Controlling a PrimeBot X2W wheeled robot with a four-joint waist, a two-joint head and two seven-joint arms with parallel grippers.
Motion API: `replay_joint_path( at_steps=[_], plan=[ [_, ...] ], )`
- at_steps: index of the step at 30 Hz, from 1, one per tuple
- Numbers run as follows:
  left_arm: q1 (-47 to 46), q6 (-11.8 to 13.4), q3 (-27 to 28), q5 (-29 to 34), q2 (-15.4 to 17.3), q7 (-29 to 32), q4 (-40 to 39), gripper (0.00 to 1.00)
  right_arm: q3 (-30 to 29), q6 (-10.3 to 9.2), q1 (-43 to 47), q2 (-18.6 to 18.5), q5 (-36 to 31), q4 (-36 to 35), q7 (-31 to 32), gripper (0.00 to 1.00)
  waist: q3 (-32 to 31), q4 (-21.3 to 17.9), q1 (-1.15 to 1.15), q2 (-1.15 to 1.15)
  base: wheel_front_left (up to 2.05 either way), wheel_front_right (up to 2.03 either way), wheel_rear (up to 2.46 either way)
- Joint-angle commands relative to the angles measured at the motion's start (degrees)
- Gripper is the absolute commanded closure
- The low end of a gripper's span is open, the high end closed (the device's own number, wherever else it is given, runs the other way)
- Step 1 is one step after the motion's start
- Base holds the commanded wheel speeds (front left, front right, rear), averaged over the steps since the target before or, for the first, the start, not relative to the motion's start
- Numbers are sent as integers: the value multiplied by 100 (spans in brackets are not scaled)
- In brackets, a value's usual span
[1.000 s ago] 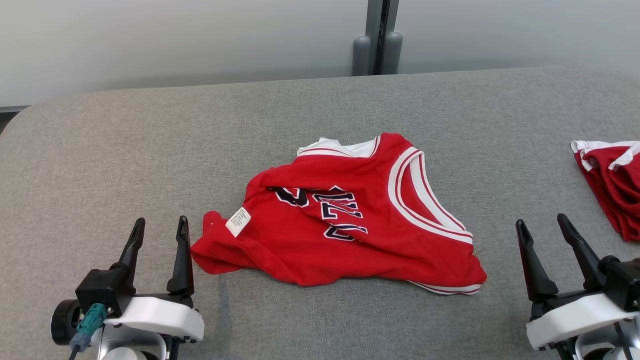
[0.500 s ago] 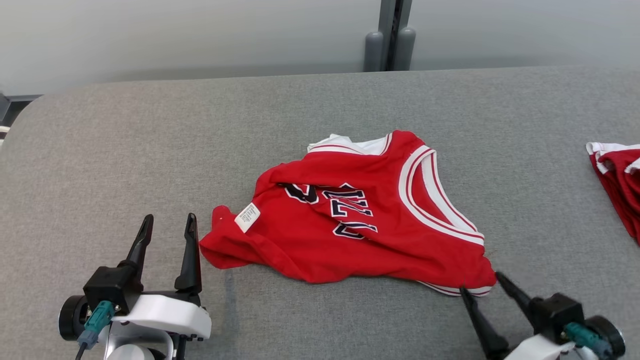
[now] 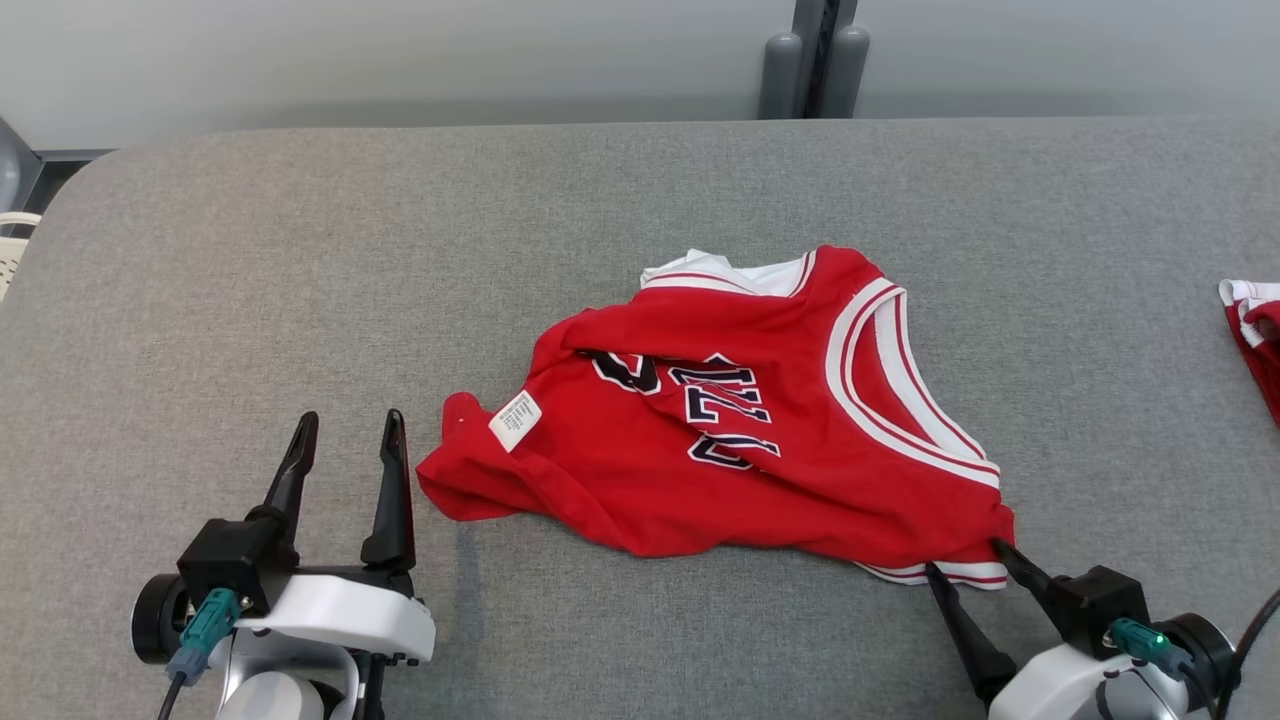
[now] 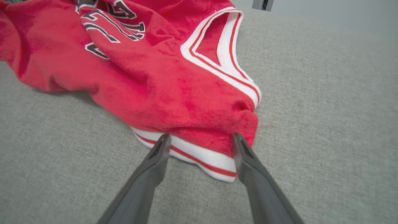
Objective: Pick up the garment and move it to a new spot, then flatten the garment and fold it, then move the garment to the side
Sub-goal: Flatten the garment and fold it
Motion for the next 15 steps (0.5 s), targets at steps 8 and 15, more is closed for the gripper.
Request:
replay_joint_path(
  at_steps=[8,15],
  plan=[
    [-167,-20,-28,-34,6,-84,79,0,194,0,-391,-14,147,435,-268,100,51,26,0,0,0,0,0],
    [-162,15,-24,-38,20,-131,111,0,150,0,-377,-53,199,18,-436,100,39,-71,0,0,0,0,0]
  ],
)
